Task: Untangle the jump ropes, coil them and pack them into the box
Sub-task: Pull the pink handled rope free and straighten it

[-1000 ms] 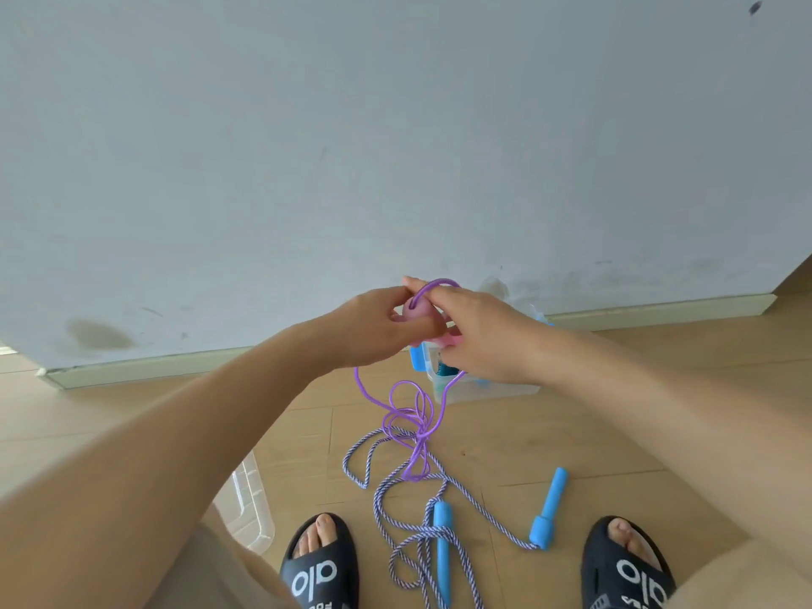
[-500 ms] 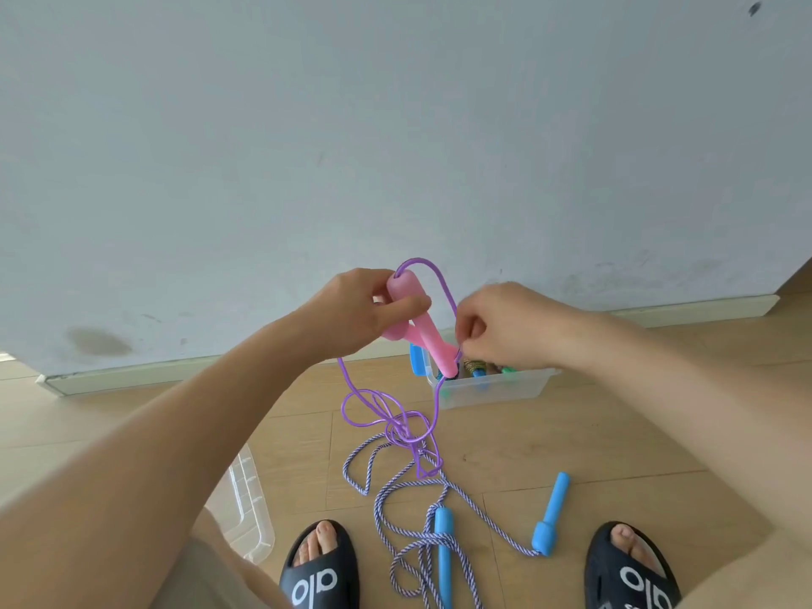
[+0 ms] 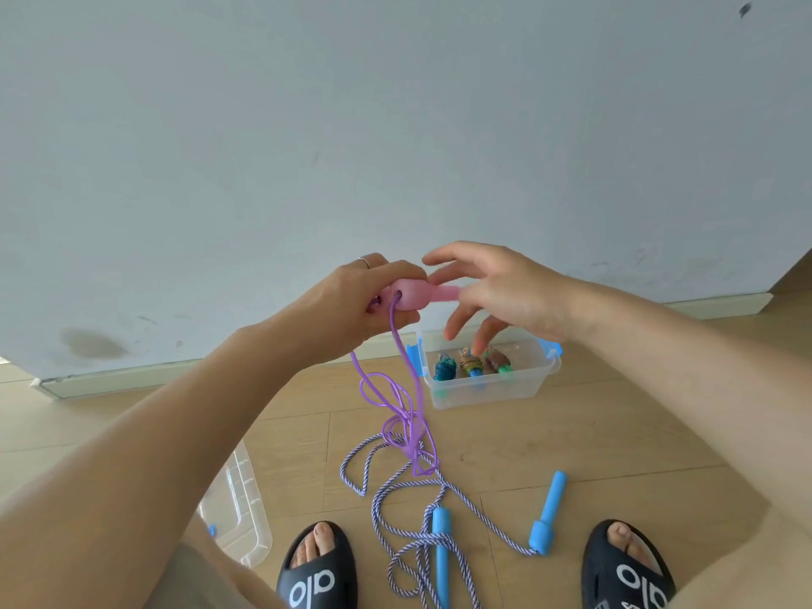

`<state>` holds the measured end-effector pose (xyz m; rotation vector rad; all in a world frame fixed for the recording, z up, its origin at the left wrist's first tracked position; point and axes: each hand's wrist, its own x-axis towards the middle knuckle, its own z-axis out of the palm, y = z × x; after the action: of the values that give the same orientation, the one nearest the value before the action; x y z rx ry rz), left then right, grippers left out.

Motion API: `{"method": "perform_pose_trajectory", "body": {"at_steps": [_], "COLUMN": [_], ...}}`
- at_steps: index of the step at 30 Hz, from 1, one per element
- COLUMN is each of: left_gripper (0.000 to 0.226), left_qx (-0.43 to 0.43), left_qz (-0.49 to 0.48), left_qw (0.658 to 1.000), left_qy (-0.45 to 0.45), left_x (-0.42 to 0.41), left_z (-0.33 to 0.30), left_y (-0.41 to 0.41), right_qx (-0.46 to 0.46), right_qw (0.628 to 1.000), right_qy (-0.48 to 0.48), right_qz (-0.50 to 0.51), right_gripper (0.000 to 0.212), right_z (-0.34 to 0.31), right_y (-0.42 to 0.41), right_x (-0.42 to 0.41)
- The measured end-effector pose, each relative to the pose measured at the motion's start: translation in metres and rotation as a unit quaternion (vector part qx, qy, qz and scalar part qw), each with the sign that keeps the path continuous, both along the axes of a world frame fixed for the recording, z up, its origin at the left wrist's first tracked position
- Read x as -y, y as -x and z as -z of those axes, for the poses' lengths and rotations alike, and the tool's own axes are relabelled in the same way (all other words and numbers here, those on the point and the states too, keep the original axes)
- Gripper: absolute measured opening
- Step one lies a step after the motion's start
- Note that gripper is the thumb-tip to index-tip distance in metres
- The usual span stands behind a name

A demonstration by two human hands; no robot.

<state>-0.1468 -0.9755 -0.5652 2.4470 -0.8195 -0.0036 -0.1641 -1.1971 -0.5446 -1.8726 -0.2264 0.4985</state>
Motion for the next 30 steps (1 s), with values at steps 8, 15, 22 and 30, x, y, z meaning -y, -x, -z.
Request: {"method": "perform_pose_trajectory", "body": {"at_steps": [8, 15, 22, 30], "left_gripper": [0.041, 0.051, 0.065, 0.043], "left_qx": [0.062, 0.009, -0.375, -0.272], "left_qz": [0.069, 0.096, -0.023, -0.077], "left_qw": [0.995, 0.994, 0.921, 0.959], "left_qy": [0.037, 0.054, 0.105, -0.032], "left_x": [0.011, 0.019, 0.003, 0.031], "left_z": [-0.006, -0.010, -0.015, -0.017], "left_y": [0.002, 0.014, 0.017, 0.031], "right_qx": [0.377, 0.299, 0.318, 0.425], "right_qw": [0.847, 0.865, 0.789, 0.747], "right_qy": [0.373, 0.399, 0.516, 0.505], "right_qz": [-0.036, -0.054, -0.100, -0.077], "right_gripper": [0.056, 0.014, 0.009, 0.017], "right_z": [0.022, 0.014, 0.019, 0.022], "right_y": [-0.017, -0.015, -0.009, -0.005], "right_x": [-0.001, -0.001, -0.011, -0.026]}}
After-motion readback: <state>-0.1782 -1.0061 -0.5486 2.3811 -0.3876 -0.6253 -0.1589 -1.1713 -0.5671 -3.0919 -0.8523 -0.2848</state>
